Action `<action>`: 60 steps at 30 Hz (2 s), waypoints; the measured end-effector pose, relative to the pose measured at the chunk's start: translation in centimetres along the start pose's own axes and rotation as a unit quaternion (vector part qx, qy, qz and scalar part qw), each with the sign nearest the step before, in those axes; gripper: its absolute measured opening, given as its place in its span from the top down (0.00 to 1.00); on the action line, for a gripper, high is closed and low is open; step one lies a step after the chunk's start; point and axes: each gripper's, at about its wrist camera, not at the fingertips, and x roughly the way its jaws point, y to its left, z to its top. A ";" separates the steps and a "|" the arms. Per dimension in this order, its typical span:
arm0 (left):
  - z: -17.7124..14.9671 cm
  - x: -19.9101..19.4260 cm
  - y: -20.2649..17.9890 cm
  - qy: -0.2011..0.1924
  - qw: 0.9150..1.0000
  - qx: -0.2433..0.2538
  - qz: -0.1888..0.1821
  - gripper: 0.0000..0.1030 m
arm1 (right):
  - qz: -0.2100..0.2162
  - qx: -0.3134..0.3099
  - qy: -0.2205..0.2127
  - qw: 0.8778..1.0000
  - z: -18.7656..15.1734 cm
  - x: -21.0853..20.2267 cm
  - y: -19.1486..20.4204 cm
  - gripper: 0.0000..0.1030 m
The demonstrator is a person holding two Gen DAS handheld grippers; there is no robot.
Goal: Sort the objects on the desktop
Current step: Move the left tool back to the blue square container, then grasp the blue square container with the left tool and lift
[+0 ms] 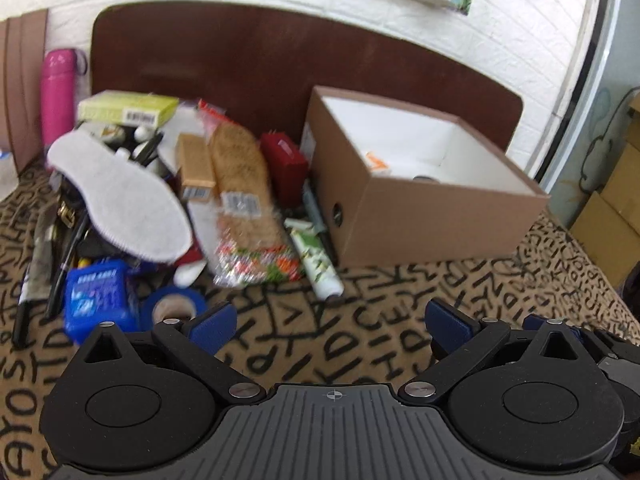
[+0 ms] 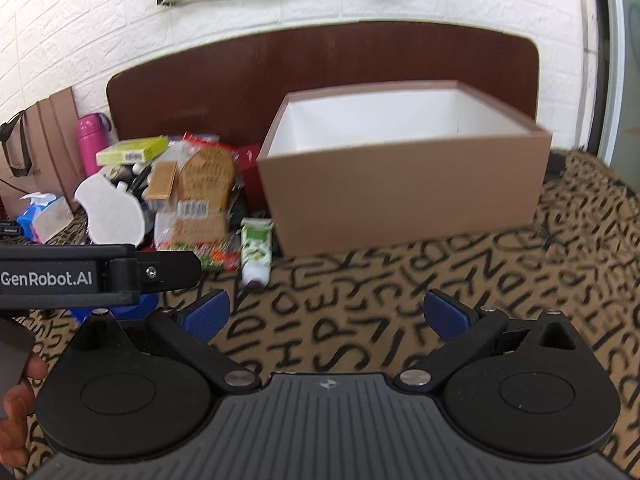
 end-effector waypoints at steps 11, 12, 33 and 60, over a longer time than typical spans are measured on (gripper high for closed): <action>-2.4 0.1 2.3 0.023 0.999 -0.016 0.015 0.00 | 0.015 -0.010 0.035 0.999 -1.5 0.8 1.8 0.00; -2.5 0.0 2.5 0.023 0.999 -0.019 0.015 0.00 | 0.015 -0.011 0.037 0.999 -1.6 0.9 1.9 0.00; -2.6 -2.9 11.4 -0.014 0.995 -0.095 0.036 0.00 | 0.109 -0.069 0.049 0.990 -2.4 3.4 8.3 0.00; -0.6 0.1 17.1 0.016 0.994 -0.112 -0.006 0.15 | 0.213 -0.200 0.011 0.956 -1.6 7.4 17.7 0.16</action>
